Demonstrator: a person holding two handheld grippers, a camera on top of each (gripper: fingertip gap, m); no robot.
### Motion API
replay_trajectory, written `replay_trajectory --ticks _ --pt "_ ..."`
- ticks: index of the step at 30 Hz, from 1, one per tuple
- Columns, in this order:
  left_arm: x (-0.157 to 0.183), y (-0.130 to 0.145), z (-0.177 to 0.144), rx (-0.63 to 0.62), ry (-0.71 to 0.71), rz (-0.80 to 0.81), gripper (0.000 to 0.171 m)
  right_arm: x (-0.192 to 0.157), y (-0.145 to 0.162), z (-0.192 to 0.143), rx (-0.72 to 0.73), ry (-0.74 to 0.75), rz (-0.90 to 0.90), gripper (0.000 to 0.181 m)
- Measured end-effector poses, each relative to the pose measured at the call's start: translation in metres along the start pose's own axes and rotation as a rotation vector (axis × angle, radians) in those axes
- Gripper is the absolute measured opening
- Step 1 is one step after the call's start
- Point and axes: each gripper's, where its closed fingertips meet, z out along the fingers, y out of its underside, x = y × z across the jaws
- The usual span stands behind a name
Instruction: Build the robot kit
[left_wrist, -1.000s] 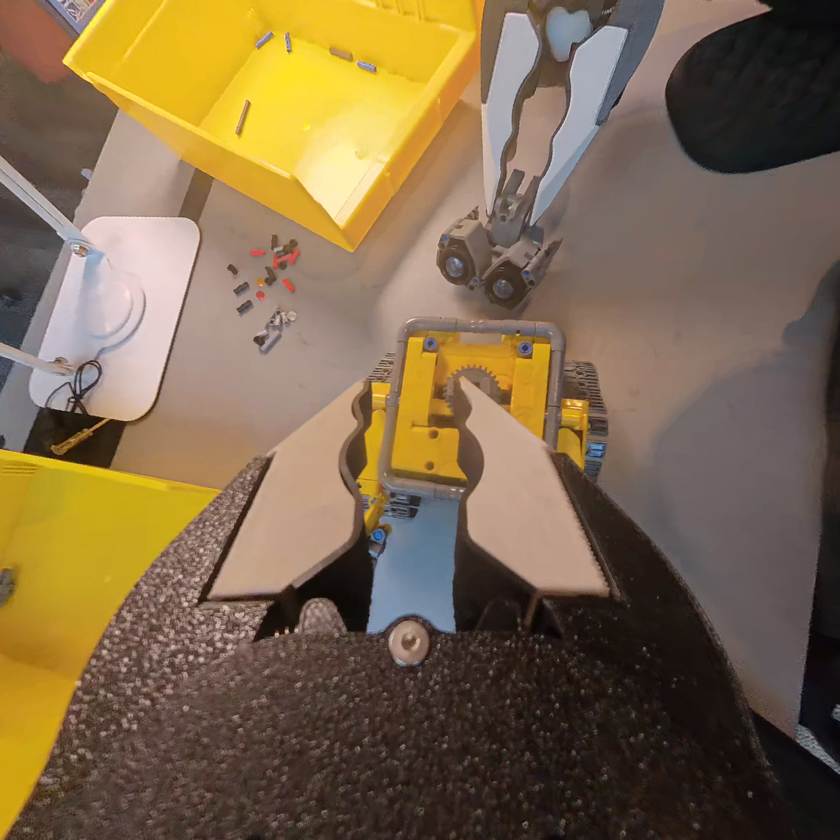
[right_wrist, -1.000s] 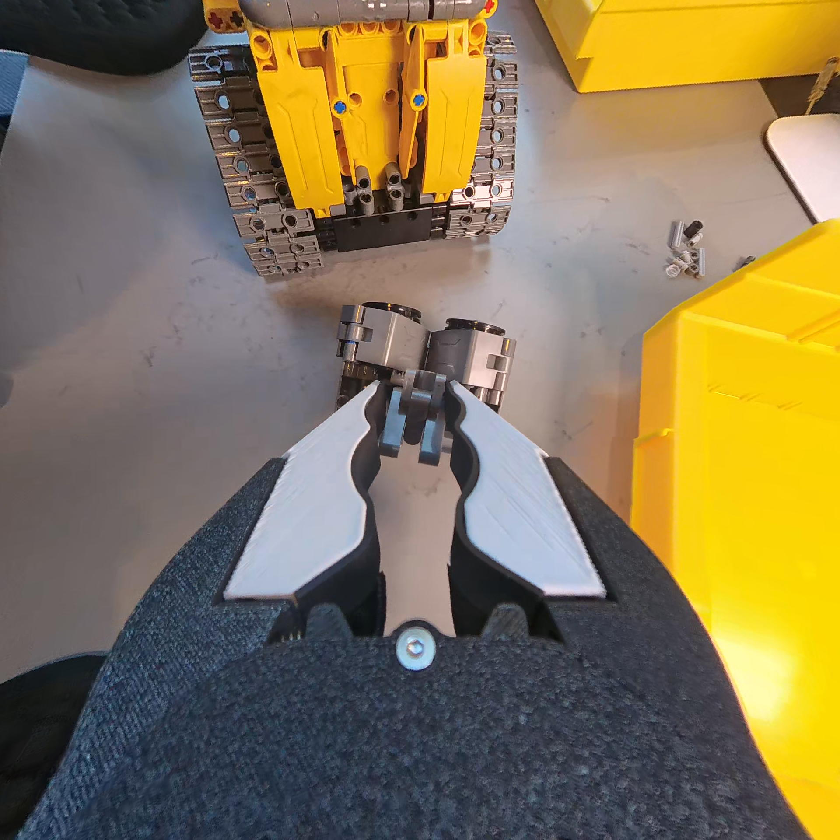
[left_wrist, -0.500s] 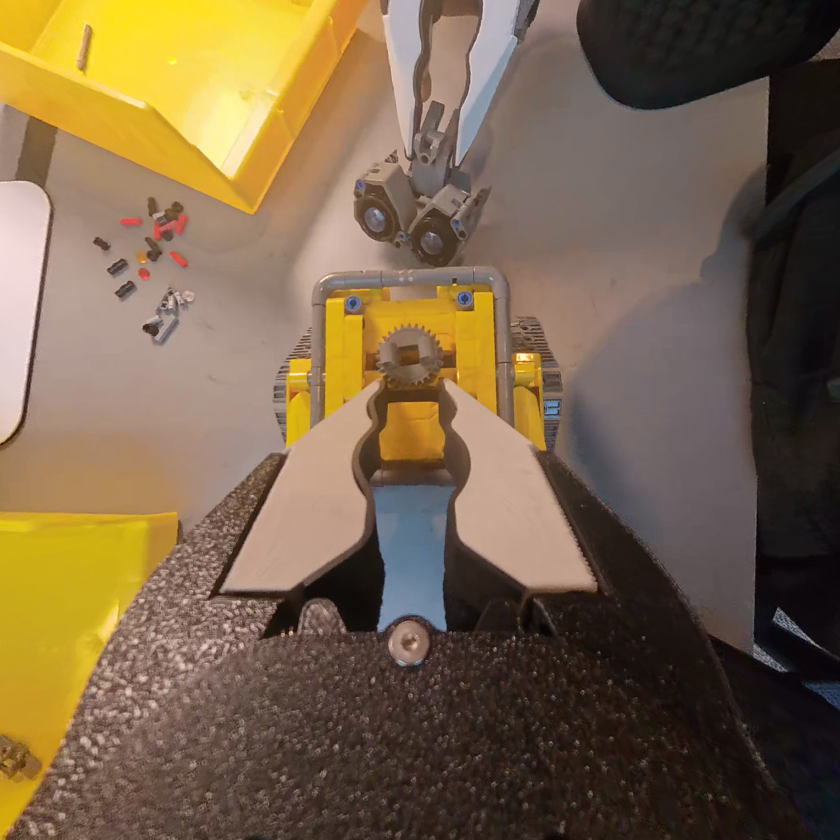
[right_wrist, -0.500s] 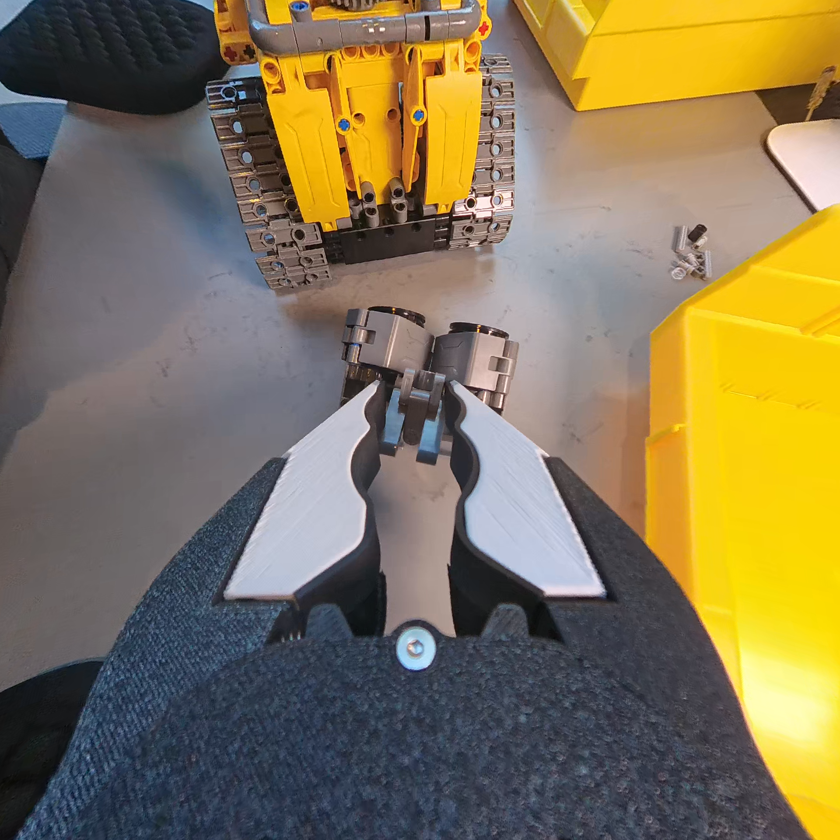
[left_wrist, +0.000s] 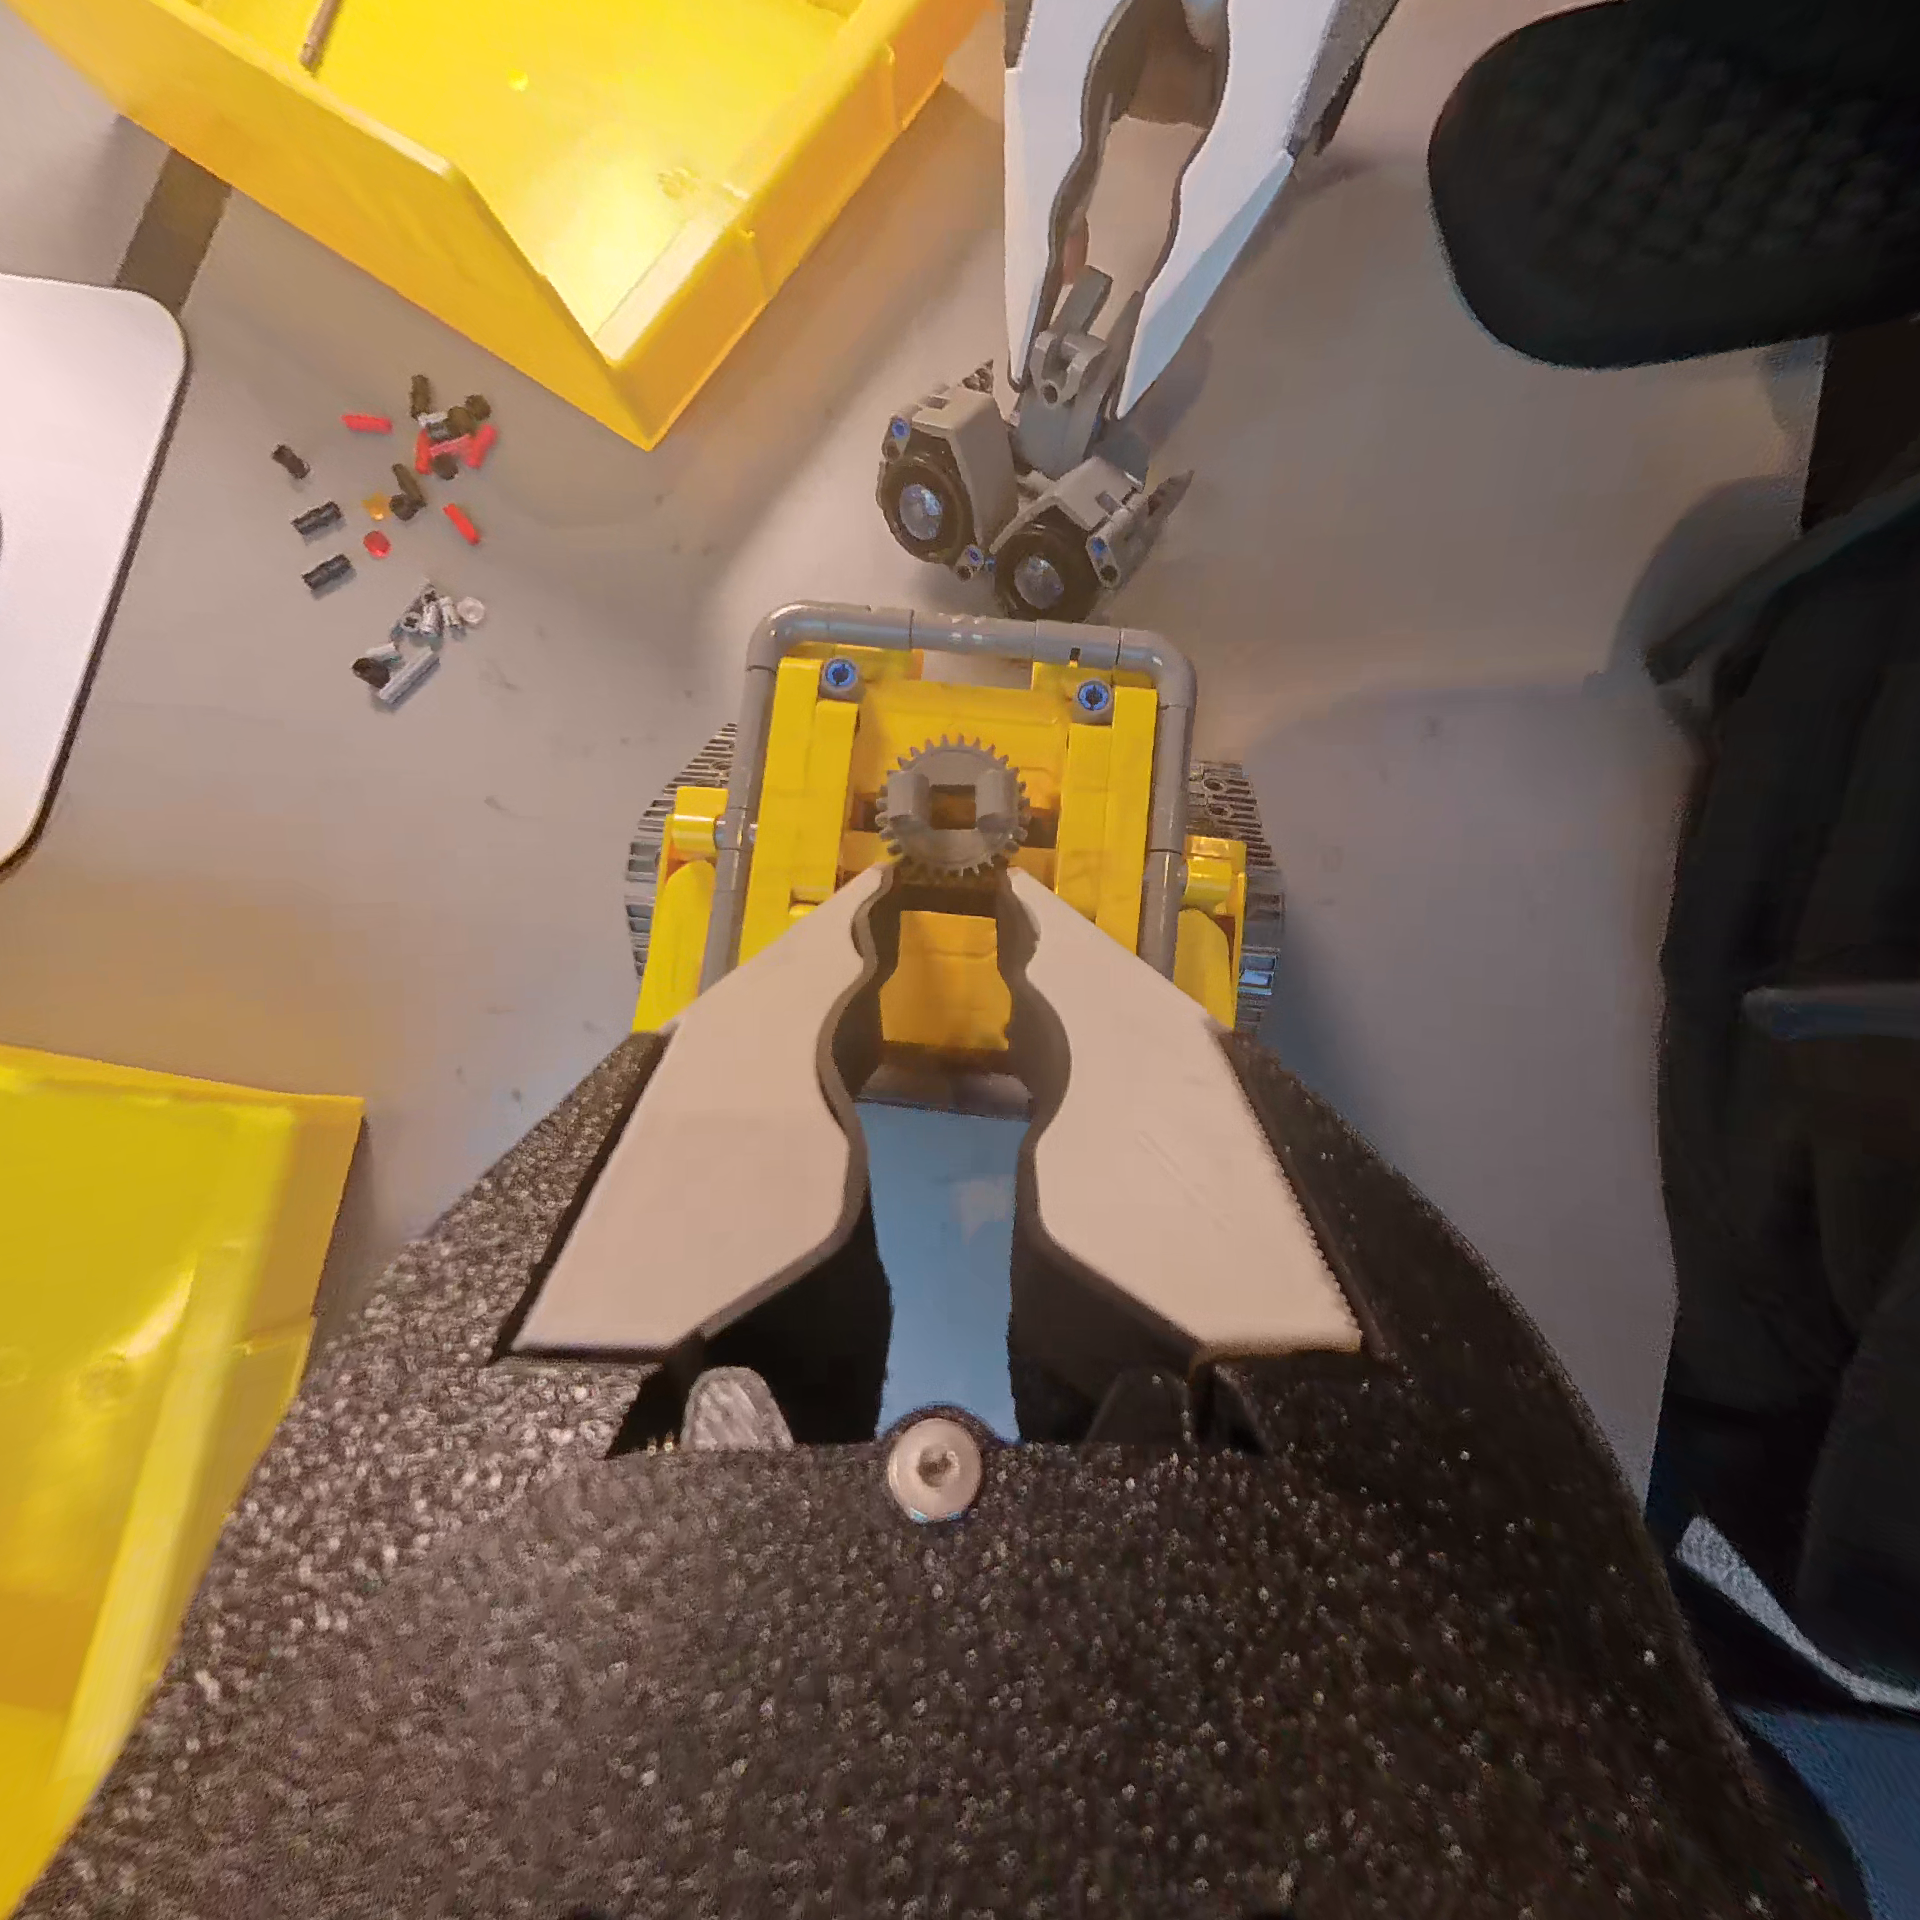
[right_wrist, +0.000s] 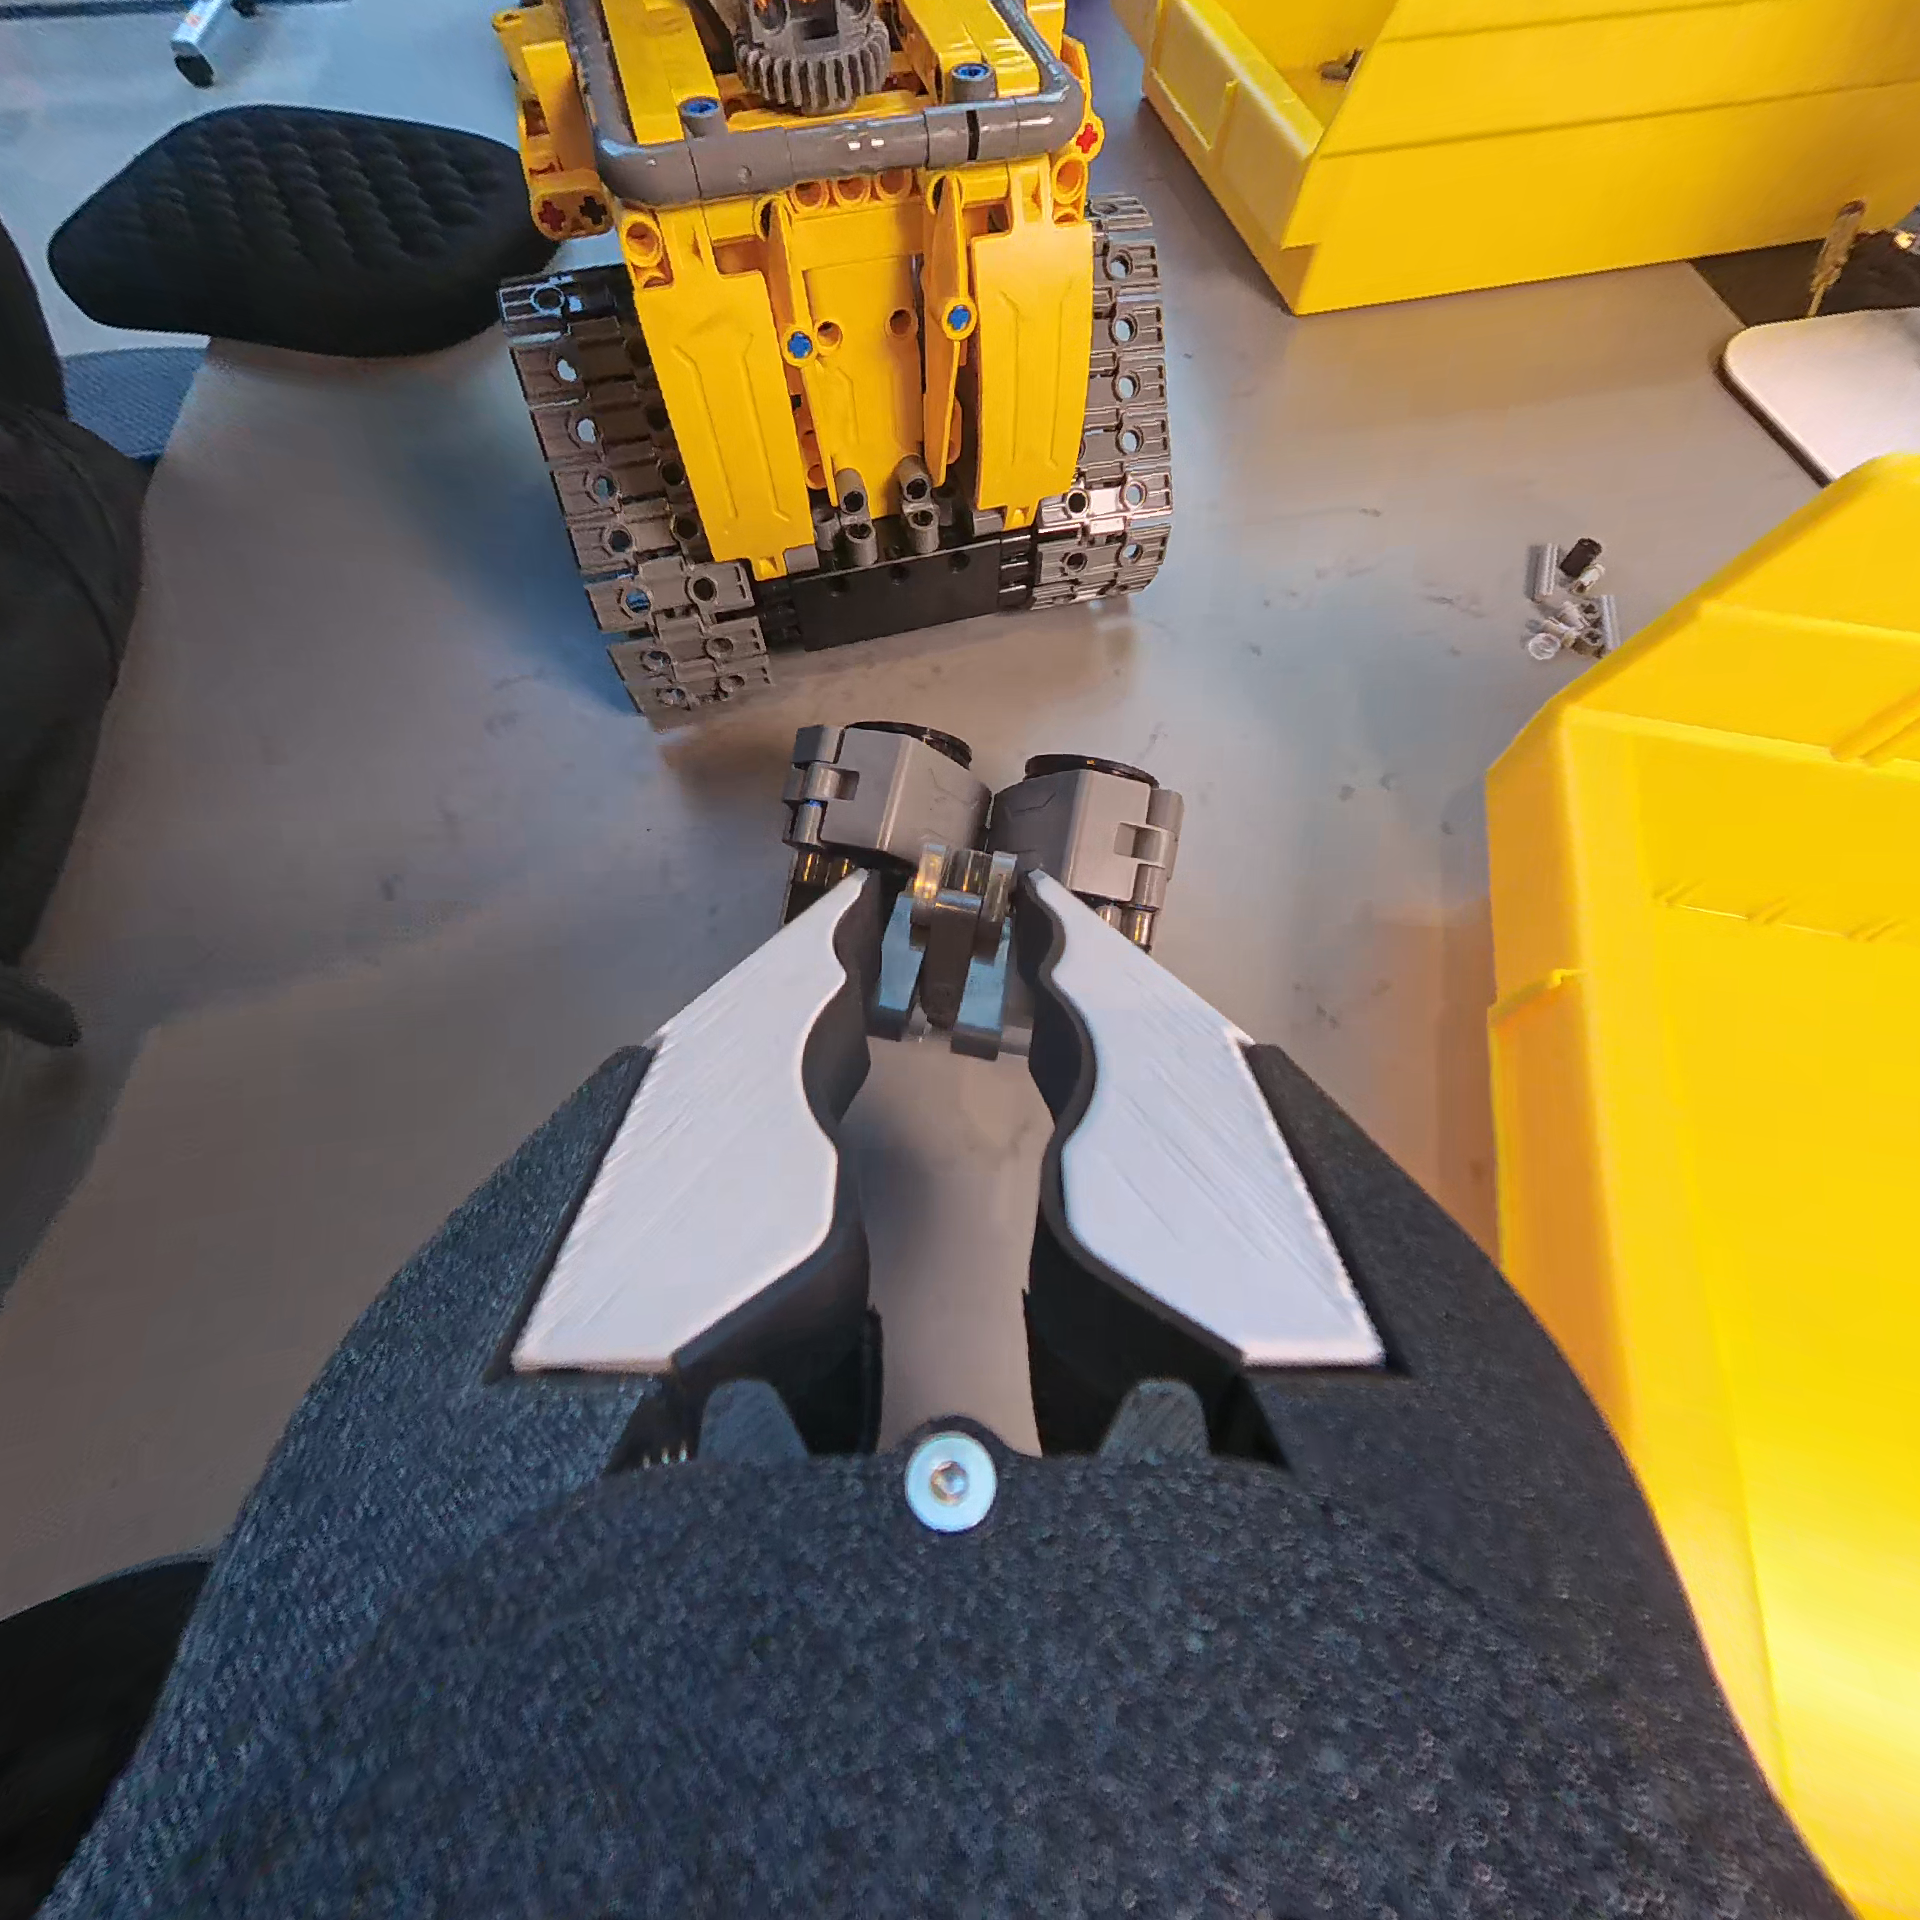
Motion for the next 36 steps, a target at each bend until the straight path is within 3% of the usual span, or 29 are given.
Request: replay_trajectory --ticks 8,12,14,17,19,22,26,29,31,32,33,36 --pt "-0.004 -0.008 0.002 0.115 -0.135 -0.130 0.013 -0.001 0.000 0.009 0.019 0.002 0.006 0.025" --pt "-0.003 -0.010 0.001 0.148 -0.122 -0.127 0.013 -0.003 -0.004 0.001 -0.006 0.001 -0.006 0.030" --pt "0.003 -0.017 -0.003 0.202 -0.088 -0.116 0.000 -0.007 -0.024 -0.016 0.025 -0.015 -0.027 0.039" --pt "0.008 -0.017 -0.003 0.211 -0.037 -0.093 0.001 0.014 -0.074 -0.048 0.118 0.092 -0.081 0.054" --pt "0.008 -0.015 -0.001 0.218 -0.036 -0.064 0.004 0.056 -0.108 -0.066 0.163 0.241 -0.089 0.067" --pt "0.007 -0.022 -0.006 0.263 -0.021 -0.063 0.018 0.157 -0.147 -0.085 0.267 0.435 0.005 0.081" --pt "-0.002 -0.029 -0.019 0.347 -0.046 -0.089 0.027 0.317 -0.147 -0.098 0.345 0.615 0.204 0.101" --pt "-0.010 -0.025 -0.026 0.385 -0.082 -0.133 0.028 0.401 -0.139 -0.092 0.412 0.621 0.337 0.112" --pt "-0.017 -0.016 -0.030 0.389 -0.113 -0.160 0.029 0.429 -0.141 -0.082 0.466 0.555 0.387 0.105" --pt "-0.022 -0.010 -0.032 0.386 -0.127 -0.172 0.029 0.423 -0.151 -0.072 0.523 0.415 0.433 0.080" --pt "-0.025 -0.007 -0.035 0.381 -0.149 -0.188 0.029 0.418 -0.159 -0.067 0.560 0.339 0.480 0.074" --pt "-0.052 0.002 -0.050 0.403 -0.236 -0.235 0.032 0.414 -0.148 -0.072 0.526 0.466 0.388 0.046"
